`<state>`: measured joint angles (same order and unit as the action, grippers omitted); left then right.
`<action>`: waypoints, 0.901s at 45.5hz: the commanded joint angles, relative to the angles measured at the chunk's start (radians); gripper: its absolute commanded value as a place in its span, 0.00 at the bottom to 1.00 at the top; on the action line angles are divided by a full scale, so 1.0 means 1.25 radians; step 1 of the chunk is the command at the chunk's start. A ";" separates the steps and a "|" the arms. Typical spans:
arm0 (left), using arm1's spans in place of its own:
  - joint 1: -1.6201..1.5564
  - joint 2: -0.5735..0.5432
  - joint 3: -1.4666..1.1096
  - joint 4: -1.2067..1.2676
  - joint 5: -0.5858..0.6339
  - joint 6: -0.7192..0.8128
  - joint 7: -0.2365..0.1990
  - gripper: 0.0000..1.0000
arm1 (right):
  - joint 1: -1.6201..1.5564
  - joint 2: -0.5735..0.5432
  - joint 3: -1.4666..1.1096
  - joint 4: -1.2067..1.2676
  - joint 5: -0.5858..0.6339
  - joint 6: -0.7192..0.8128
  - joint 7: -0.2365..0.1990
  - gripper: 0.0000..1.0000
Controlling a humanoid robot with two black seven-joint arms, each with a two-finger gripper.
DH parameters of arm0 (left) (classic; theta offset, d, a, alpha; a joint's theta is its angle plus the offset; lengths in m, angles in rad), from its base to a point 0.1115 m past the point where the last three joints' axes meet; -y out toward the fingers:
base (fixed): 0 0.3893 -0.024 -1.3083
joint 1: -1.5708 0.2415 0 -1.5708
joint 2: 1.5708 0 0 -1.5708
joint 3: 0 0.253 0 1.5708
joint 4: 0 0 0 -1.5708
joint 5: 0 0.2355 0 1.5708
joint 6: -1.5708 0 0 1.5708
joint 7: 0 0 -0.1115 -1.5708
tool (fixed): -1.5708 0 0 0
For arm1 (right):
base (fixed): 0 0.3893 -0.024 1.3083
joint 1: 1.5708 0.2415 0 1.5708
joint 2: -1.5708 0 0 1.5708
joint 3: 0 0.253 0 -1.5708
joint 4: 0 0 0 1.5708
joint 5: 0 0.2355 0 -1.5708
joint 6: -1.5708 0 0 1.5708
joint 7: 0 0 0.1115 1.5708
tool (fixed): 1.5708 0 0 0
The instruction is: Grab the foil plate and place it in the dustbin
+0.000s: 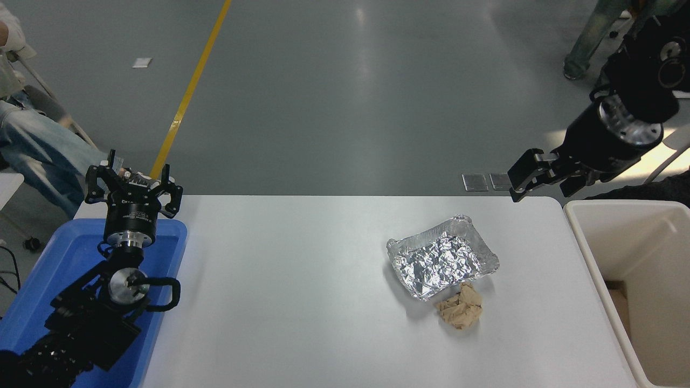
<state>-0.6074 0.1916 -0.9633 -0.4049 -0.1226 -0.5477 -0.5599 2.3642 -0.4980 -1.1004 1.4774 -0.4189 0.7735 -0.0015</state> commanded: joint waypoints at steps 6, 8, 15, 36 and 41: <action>0.000 0.000 0.000 0.000 0.000 0.000 0.000 0.99 | 0.105 -0.003 -0.009 0.065 0.009 0.009 0.005 1.00; 0.000 0.000 0.000 0.000 0.000 0.000 0.000 0.99 | 0.100 -0.002 -0.006 0.065 0.021 0.009 0.004 1.00; 0.000 0.000 0.000 0.000 0.000 0.000 0.000 0.99 | 0.072 0.007 -0.001 0.061 0.057 0.009 0.002 1.00; 0.000 0.000 0.001 0.000 0.001 0.000 0.000 0.99 | -0.335 0.139 0.032 -0.185 0.046 -0.469 -0.003 1.00; -0.001 0.000 0.001 0.000 0.001 0.000 0.000 0.99 | -0.450 0.179 0.037 -0.280 0.043 -0.544 -0.001 1.00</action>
<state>-0.6078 0.1918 -0.9621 -0.4050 -0.1217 -0.5477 -0.5600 2.0915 -0.3720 -1.0671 1.3350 -0.3586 0.3938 -0.0030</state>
